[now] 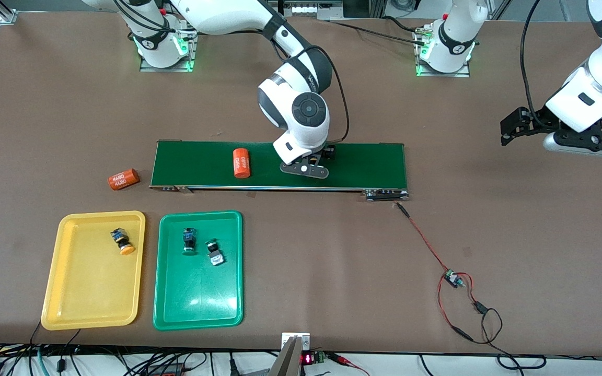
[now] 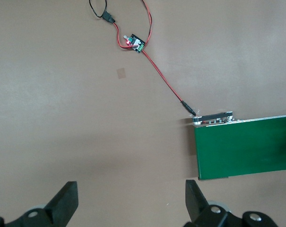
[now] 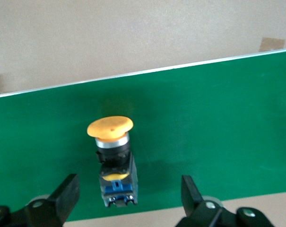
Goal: Sort buttons by color to trays
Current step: 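Grasp the yellow button on the belt with the right gripper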
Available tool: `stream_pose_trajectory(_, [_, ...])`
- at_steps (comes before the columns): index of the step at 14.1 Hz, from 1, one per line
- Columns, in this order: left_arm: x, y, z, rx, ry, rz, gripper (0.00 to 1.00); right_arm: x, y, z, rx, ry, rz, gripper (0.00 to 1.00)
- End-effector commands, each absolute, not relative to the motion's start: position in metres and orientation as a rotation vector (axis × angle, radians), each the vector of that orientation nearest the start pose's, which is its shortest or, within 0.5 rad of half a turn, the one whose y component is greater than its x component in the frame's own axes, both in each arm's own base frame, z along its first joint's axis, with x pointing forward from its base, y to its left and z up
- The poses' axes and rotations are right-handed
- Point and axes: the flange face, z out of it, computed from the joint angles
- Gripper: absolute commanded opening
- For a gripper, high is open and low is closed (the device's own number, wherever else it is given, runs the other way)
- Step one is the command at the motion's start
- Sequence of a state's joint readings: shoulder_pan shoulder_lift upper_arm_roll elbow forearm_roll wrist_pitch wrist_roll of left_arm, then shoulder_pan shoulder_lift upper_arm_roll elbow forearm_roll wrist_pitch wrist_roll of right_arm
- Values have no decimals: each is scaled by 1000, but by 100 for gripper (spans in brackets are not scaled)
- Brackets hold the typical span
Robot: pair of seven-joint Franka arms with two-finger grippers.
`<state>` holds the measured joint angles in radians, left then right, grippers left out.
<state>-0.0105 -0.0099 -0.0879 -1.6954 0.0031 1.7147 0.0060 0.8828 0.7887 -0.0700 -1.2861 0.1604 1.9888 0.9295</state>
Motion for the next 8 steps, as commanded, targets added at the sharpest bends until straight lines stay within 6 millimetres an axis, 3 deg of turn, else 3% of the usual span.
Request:
stream_pose_trajectory(1, [557,-56,592,-3106,184,-48,100,490,552,265,-3111,293,197,82])
stream_pose_trajectory(2, [557,-56,592,-3107,184,-47,100,489,551,263,-3114,294,202,72])
stream_pose_trajectory(3, [557,-56,592,-3107,186,-47,100,489,550,261,-3115,300,213,48])
stream_pose_trajectory(6, [557,-56,592,-3107,181,-47,100,489,548,259,-3117,297,215,11])
stream_pose_trajectory(8, [557,-56,592,-3107,181,-45,100,494,547,268,-3102,305,204,0])
